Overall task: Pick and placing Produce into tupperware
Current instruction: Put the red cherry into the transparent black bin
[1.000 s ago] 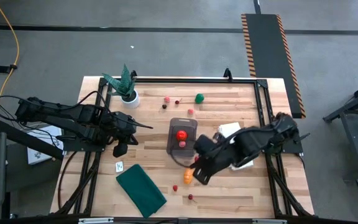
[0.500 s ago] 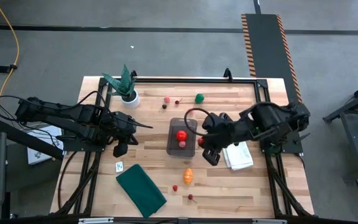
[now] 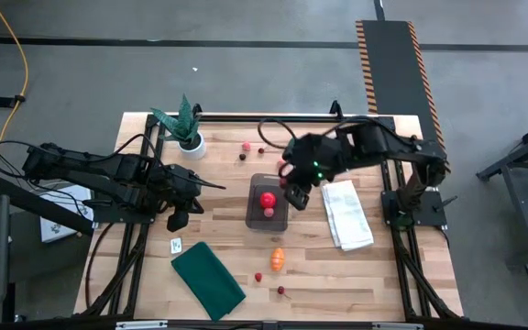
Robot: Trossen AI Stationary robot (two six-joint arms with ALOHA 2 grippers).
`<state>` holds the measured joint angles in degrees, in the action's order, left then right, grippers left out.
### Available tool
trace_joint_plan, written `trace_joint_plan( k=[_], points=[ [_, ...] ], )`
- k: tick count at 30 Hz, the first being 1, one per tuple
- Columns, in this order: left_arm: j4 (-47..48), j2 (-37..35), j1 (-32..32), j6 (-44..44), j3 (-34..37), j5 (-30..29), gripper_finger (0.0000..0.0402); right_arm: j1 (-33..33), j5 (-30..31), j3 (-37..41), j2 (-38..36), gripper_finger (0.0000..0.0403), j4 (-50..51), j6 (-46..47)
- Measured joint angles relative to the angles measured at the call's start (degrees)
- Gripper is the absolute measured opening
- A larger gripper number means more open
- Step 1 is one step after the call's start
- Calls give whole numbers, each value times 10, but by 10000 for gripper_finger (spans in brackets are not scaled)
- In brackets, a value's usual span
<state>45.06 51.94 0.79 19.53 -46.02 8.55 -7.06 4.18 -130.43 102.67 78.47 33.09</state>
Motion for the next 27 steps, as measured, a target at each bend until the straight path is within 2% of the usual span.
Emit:
trace_joint_plan(
  k=[7,14,27],
  points=[
    [-1,0,0,-2,0,0,3,57,-39,0,21,108,5,-46],
    [-1,0,0,-2,0,0,3,99,-64,1,72,108,7,-102],
    [1,0,0,2,0,0,3,127,-92,1,160,108,11,-181]
  ],
)
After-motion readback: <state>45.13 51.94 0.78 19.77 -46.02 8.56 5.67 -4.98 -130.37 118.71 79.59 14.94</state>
